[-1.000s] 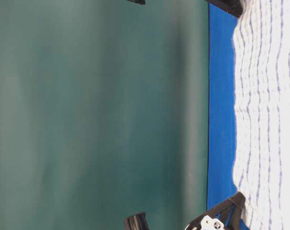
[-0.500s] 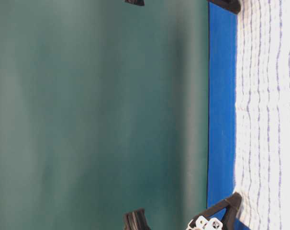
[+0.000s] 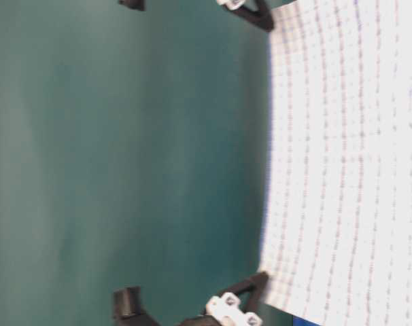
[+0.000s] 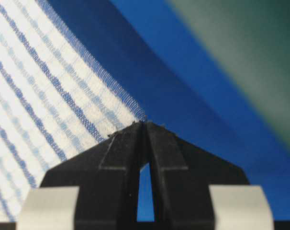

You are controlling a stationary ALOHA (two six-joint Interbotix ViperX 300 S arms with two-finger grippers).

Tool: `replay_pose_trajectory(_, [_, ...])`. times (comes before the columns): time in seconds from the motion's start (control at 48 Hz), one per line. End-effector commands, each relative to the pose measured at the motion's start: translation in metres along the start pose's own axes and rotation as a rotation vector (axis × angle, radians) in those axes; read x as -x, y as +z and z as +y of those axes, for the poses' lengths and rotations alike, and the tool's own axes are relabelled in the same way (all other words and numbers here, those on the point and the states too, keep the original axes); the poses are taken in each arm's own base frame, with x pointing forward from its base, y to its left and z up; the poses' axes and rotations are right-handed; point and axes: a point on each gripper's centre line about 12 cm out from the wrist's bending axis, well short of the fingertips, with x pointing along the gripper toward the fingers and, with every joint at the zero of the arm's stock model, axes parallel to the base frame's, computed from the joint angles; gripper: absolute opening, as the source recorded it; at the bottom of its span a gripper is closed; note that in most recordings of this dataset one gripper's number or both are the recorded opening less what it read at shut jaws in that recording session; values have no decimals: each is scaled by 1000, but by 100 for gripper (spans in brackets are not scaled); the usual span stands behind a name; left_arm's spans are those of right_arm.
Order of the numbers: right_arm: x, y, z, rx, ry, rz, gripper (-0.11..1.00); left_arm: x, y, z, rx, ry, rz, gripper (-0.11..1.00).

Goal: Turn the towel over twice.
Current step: 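Lift the far corners with both grippers and pull toward the far edge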

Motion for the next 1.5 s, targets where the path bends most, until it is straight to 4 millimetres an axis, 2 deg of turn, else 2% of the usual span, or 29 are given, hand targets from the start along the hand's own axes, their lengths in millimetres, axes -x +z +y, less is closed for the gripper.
replay_pose_trajectory(0.0, [6, 25, -12, 3, -31, -68, 5, 7, 30, 15, -3, 41, -88, 1])
replay_pose_trajectory(0.167, [17, 59, -26, 32, -69, -121, 5, 17, 58, 33, -4, 88, -165, 1])
replay_pose_trajectory(0.416, [45, 116, -33, 100, -92, -200, 5, 36, 95, 47, -2, 133, -285, 1])
replay_pose_trajectory(0.521, [58, 132, -34, 118, -100, -229, 5, 44, 106, 48, -2, 139, -323, 1])
replay_pose_trajectory(0.625, [68, 140, -35, 121, -104, -246, 5, 56, 115, 47, -5, 141, -369, 1])
replay_pose_trajectory(0.875, [96, 140, -18, 140, -70, -297, 5, 82, 129, 27, -24, 98, -445, 1])
replay_pose_trajectory(1.062, [118, 128, 4, 153, -3, -301, 5, 93, 123, 6, -40, 38, -450, 1])
replay_pose_trajectory(1.27, [135, 101, 36, 163, 119, -245, 5, 110, 104, -20, -67, -51, -389, 1])
replay_pose_trajectory(1.479, [139, 62, 67, 144, 245, -180, 5, 121, 73, -56, -88, -186, -266, 1])
